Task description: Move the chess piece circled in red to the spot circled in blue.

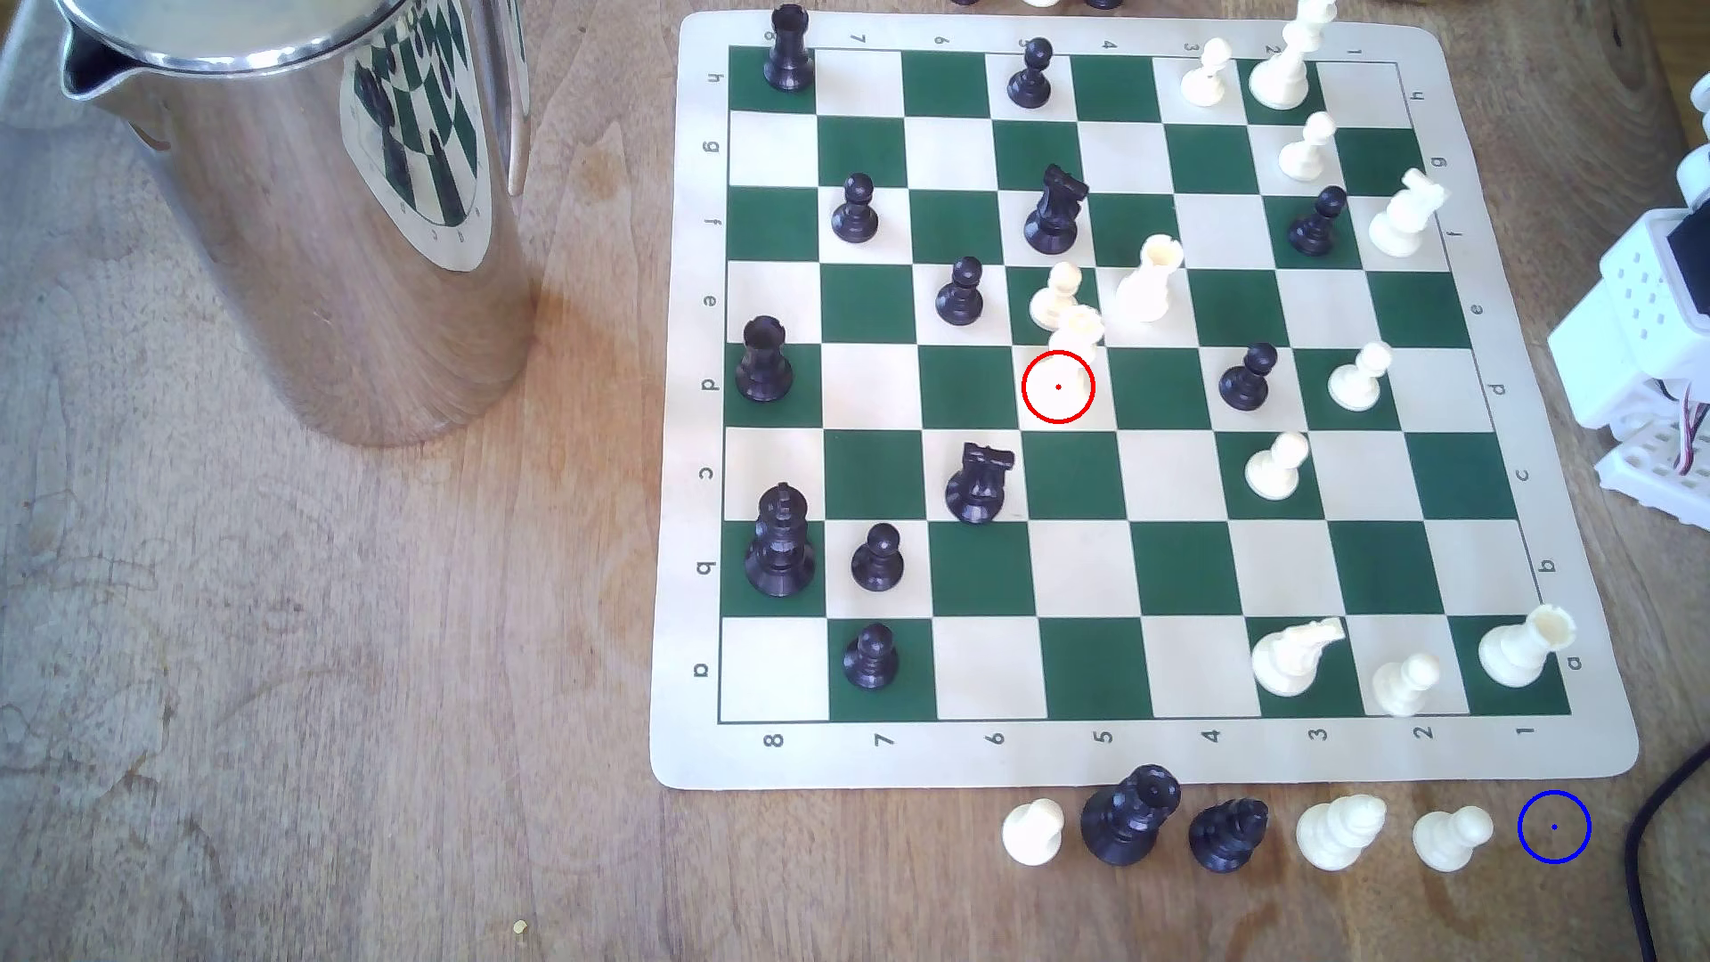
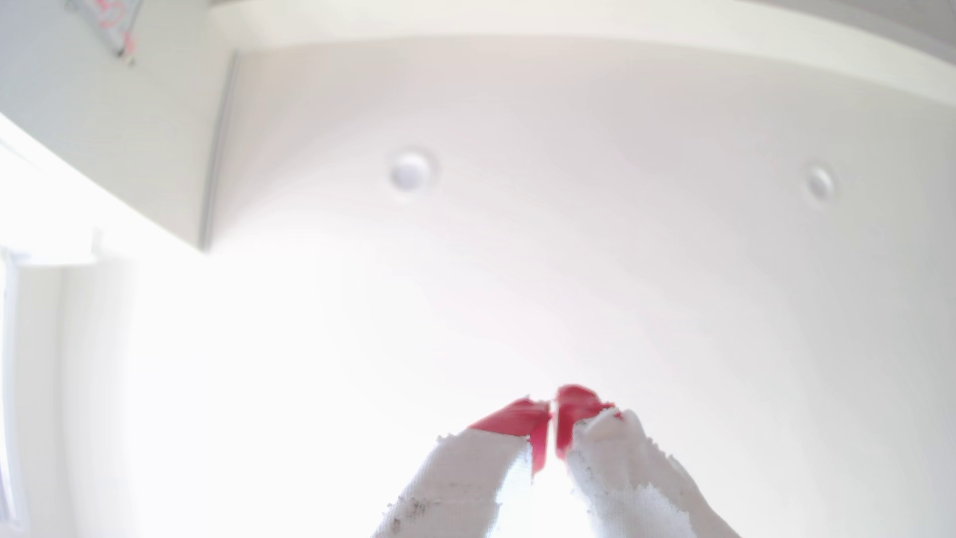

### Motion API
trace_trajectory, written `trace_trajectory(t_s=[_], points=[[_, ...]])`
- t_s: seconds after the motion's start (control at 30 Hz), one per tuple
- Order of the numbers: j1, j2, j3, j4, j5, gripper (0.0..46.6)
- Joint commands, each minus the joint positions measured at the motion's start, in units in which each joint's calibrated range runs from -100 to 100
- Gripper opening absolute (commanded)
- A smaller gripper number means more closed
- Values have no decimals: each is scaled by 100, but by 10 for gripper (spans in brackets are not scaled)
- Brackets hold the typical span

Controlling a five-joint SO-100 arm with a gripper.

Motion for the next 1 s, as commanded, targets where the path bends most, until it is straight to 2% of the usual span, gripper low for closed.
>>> trace_trajectory(t_s=[0.0, 0.2, 0.33, 0.37, 0.5, 0.77, 0.97], points=[[9, -11, 117, 118, 20, 2], [-139, -11, 9, 699, 20, 2], [-132, -11, -635, 2444, 20, 2], [-92, -11, -980, 3402, 20, 2], [-69, -11, -1288, 4254, 20, 2], [432, -11, -2031, 6875, -10, 2], [580, -3, -2521, 9544, -20, 2]])
